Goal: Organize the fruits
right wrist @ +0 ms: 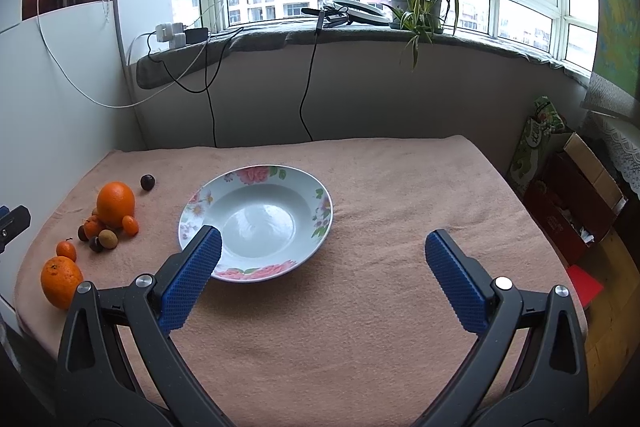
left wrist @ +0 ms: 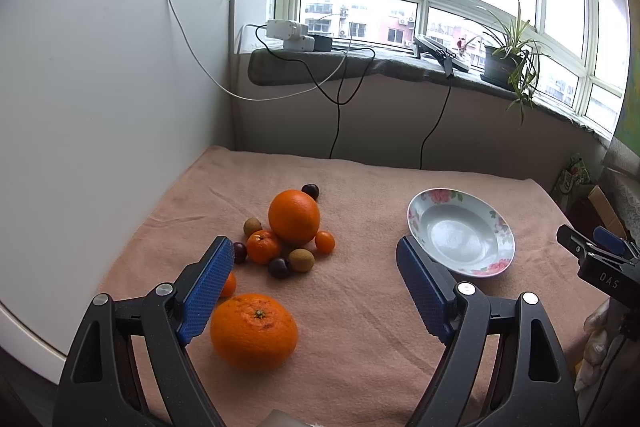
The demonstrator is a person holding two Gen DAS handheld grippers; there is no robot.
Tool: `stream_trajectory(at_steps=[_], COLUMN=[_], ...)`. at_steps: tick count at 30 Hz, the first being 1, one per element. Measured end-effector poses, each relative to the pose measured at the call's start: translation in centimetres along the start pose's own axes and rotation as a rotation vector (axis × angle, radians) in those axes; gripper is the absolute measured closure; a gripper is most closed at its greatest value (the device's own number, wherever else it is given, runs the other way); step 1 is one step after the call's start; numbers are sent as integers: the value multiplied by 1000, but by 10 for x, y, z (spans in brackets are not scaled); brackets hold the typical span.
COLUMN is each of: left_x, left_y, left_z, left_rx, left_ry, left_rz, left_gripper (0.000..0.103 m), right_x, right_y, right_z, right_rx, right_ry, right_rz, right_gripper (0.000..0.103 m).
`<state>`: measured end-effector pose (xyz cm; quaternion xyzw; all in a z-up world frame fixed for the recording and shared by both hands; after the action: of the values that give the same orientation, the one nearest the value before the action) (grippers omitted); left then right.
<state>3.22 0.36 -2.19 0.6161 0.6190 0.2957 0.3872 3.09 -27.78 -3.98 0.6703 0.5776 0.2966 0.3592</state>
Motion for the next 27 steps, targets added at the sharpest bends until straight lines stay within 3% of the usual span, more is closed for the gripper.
stream_trajectory(at_steps=[27], left_x=[2], left_y=[1], left_z=[-1], left_rx=[1], left_ry=[-5], left_rz=[-9], left_gripper=[19], right_x=[4], right_y=[0], right_z=[0], right_rx=[10], right_ry=[10], right_rz=[-3], right_gripper=[0])
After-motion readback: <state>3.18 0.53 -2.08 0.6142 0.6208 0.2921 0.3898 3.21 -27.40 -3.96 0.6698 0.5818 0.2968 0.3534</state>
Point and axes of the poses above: each gripper's, at about its wrist camera, not at the fingertips, and z roughly the way its jaws point, x to its left, y to its top, the point moved 3 cm from there along z, roughly the way its jaws point, and after that the axes turned 5 degrees about -y, right-handed, at the moved point
